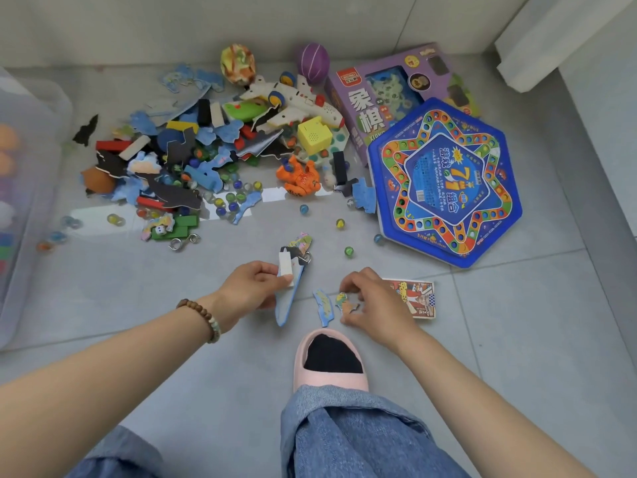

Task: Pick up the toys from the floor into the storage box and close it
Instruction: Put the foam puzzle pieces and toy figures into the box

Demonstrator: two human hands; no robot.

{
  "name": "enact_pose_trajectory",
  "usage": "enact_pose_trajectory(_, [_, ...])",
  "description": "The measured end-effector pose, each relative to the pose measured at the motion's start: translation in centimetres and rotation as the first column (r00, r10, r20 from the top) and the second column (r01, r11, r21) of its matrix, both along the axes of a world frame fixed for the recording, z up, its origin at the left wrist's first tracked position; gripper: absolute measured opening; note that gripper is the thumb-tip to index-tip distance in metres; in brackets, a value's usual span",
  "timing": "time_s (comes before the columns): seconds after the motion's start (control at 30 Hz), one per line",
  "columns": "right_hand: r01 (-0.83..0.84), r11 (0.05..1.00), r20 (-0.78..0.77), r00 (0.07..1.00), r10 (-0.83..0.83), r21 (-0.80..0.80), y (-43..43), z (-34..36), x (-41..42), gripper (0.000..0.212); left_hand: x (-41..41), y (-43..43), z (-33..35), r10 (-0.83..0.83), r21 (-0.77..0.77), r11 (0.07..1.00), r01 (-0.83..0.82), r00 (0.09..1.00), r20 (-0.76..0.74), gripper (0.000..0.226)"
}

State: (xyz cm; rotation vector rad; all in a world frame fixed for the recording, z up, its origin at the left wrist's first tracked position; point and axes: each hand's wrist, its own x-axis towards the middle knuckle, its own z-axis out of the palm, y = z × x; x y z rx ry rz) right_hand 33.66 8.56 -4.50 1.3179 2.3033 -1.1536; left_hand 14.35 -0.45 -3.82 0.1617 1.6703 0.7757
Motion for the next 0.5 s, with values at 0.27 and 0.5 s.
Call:
enact_pose_trajectory(0.27, [0.427, 0.855, -0.148, 0.864, -0.482, -0.294, 0.4, 0.1, -0.7, 0.028, -1.2, -1.5, 0.4, 0.002, 0.051, 0.999, -0.005, 0.999, 0.040, 0.025])
enact_pose_trajectory(0.5, [0.353, 0.910, -0.127, 0.914, -0.385, -0.215, -1.9, -1.0, -3.3, 0.025, -1.7, -2.4, 0.3, 0.035, 0.067, 0.997, -0.038, 0.999, 0.036, 0.021])
